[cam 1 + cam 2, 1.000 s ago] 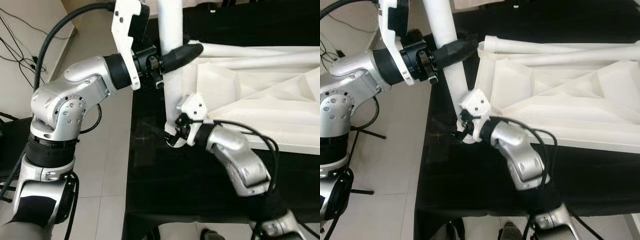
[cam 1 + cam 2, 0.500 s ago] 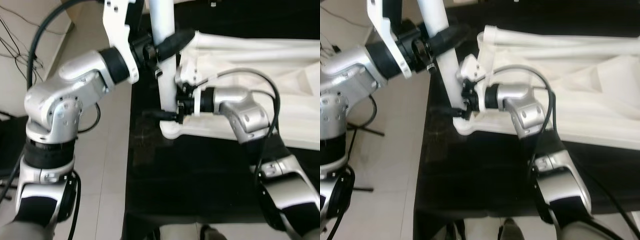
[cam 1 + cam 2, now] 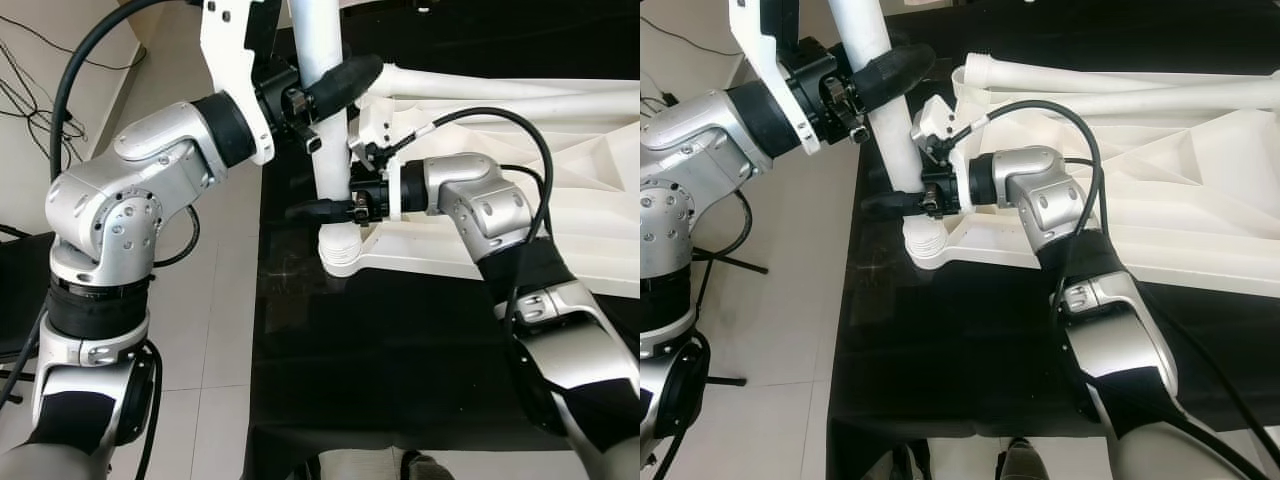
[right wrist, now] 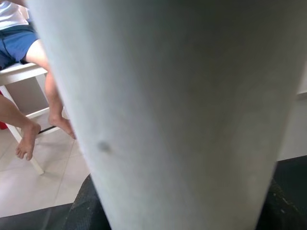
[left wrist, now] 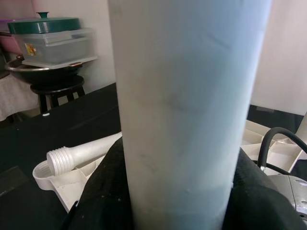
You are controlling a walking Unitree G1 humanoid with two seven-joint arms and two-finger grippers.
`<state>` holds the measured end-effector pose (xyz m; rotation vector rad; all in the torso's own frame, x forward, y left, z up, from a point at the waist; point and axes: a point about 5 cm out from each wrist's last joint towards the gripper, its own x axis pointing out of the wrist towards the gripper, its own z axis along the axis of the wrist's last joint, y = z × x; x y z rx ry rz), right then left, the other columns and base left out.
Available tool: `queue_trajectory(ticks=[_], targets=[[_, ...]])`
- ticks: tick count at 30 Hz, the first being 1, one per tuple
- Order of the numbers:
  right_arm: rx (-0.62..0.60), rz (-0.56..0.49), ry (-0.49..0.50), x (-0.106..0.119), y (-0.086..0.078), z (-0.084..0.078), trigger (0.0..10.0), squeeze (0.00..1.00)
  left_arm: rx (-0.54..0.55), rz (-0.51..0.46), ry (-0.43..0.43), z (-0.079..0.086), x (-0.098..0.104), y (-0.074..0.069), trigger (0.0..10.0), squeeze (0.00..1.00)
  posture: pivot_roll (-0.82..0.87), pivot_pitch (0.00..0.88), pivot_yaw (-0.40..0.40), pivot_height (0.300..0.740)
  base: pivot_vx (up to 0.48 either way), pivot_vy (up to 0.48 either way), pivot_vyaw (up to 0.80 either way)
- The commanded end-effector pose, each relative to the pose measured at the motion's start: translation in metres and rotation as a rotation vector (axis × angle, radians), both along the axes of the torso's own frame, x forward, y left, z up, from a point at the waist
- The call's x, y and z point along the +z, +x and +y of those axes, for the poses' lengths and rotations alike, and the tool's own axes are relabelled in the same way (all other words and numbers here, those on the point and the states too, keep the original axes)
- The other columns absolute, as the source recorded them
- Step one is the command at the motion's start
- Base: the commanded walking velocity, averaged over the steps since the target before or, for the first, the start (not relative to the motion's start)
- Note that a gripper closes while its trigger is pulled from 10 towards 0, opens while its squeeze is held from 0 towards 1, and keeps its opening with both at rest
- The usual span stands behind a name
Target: Building children table
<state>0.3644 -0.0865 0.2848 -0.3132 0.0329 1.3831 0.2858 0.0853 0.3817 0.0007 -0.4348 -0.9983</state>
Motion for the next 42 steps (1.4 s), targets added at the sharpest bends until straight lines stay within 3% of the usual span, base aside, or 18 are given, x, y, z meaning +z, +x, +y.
queue_trajectory(ticks=[1, 3, 4, 8, 9, 10, 11, 12, 13, 14, 15, 21, 31, 32, 42], targets=[[0.025, 0.028, -0.047, -0.009, -0.002, 0.021, 0.0, 0.00, -0.106, 0.007, 0.053, -0.021, -0.008, -0.009, 4.1, 0.72, -0.02, 0.277, 0.143, 0.740, 0.000, 0.000, 0.00], [0.018, 0.027, -0.041, -0.009, -0.002, 0.021, 0.0, 0.00, -0.097, 0.010, 0.045, -0.020, -0.008, -0.008, 4.1, 0.72, -0.02, 0.277, 0.143, 0.740, 0.000, 0.000, 0.00], [0.004, 0.021, -0.029, -0.010, -0.004, 0.020, 0.0, 0.00, -0.094, 0.024, 0.035, -0.020, -0.008, -0.007, 10.0, 1.00, -0.02, 0.279, 0.144, 0.740, 0.000, 0.000, 0.00], [-0.016, 0.002, -0.025, -0.012, -0.006, 0.018, 0.0, 0.00, -0.097, 0.031, 0.030, -0.020, -0.008, -0.008, 10.0, 1.00, -0.02, 0.279, 0.142, 0.740, 0.000, 0.000, 0.00], [-0.249, -0.030, -0.012, -0.026, -0.003, 0.019, 0.0, 0.00, -0.097, 0.037, 0.027, -0.019, -0.007, -0.008, 10.0, 0.00, 0.00, 0.279, 0.126, 0.740, 0.000, 0.000, 0.00], [-0.249, -0.030, -0.012, -0.026, -0.003, 0.019, 0.0, 0.00, -0.097, 0.037, 0.027, -0.019, -0.007, -0.008, 10.0, 0.00, 0.00, 0.279, 0.126, 0.740, 0.000, 0.000, 0.00], [-0.552, -0.063, -0.024, -0.050, -0.009, 0.013, 0.0, 0.00, -0.100, 0.047, 0.021, -0.018, -0.007, -0.009, 10.0, 0.00, 0.01, 0.276, 0.116, 0.740, 0.000, 0.000, 0.00], [-0.552, -0.063, -0.024, -0.050, -0.009, 0.013, 0.0, 0.00, -0.100, 0.047, 0.021, -0.018, -0.007, -0.009, 10.0, 0.00, 0.01, 0.276, 0.116, 0.740, 0.000, 0.000, 0.00], [-0.736, -0.052, 0.009, -0.065, -0.020, 0.012, 0.0, 0.00, -0.097, 0.050, 0.026, -0.016, -0.006, -0.009, 10.0, 0.00, 0.02, 0.280, 0.119, 0.740, 0.000, 0.000, 0.00], [-0.842, -0.032, 0.032, -0.074, -0.028, 0.010, 0.0, 0.00, -0.094, 0.052, 0.030, -0.015, -0.005, -0.009, 10.0, 0.00, 0.02, 0.280, 0.119, 0.740, 0.000, 0.000, 0.00], [-0.873, -0.018, 0.055, -0.076, -0.032, 0.012, 0.0, 0.00, -0.092, 0.053, 0.036, -0.015, -0.005, -0.009, 10.0, 0.00, 0.01, 0.272, 0.126, 0.740, 0.000, 0.000, 0.00], [-0.874, -0.015, 0.106, -0.073, -0.031, 0.025, 0.0, 0.00, -0.091, 0.045, 0.050, -0.022, -0.003, -0.014, 10.0, 0.00, 0.01, 0.263, 0.128, 0.740, 0.000, 0.000, 0.00], [-0.917, -0.005, 0.111, -0.072, -0.040, 0.028, 0.0, 0.00, -0.084, 0.034, 0.044, -0.026, 0.004, -0.018, 10.0, 0.00, 0.00, 0.254, 0.127, 0.740, 0.000, 0.000, 0.00], [-0.925, -0.007, 0.117, -0.071, -0.041, 0.027, 0.0, 0.00, -0.089, 0.034, 0.049, -0.026, 0.005, -0.019, 0.0, 0.00, 0.00, 0.253, 0.127, 0.740, 0.000, 0.000, 0.00], [-0.920, -0.023, 0.131, -0.065, -0.042, 0.028, 0.0, 0.00, -0.094, 0.037, 0.064, -0.027, 0.006, -0.021, 0.0, 0.00, -0.01, 0.258, 0.125, 0.740, 0.000, 0.000, 0.00]])
